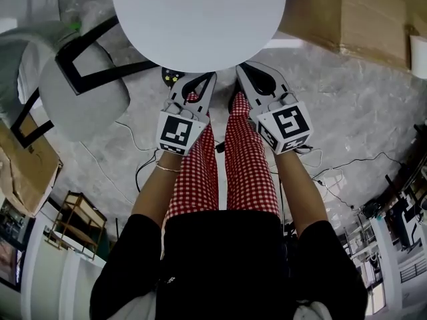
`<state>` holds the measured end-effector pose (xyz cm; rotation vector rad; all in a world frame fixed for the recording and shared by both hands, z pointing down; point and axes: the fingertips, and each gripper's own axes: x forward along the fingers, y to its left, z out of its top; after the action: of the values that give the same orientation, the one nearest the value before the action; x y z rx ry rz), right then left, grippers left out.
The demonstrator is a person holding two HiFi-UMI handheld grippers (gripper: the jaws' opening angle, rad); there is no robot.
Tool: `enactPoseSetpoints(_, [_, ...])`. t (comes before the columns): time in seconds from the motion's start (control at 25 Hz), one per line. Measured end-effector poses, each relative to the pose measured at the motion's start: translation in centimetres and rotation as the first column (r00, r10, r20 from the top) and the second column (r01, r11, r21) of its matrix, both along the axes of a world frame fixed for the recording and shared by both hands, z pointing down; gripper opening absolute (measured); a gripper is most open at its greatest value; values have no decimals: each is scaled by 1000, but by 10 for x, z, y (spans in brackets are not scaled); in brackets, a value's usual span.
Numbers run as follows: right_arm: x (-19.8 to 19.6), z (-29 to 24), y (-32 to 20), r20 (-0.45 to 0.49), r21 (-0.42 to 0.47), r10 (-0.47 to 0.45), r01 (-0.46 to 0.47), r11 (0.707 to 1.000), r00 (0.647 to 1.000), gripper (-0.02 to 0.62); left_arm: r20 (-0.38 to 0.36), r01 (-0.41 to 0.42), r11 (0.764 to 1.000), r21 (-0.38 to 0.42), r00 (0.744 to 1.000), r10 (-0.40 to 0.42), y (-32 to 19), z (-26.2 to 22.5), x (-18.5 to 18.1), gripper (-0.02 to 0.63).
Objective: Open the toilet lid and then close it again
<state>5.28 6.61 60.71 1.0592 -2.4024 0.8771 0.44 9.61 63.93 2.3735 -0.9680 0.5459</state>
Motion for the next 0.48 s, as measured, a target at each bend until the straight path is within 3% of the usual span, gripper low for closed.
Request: enactPoseSetpoints(0.48, [0, -32, -7, 22, 39, 17, -18, 999, 1000, 18, -34, 42, 999, 5, 999, -42, -5, -14, -3, 3])
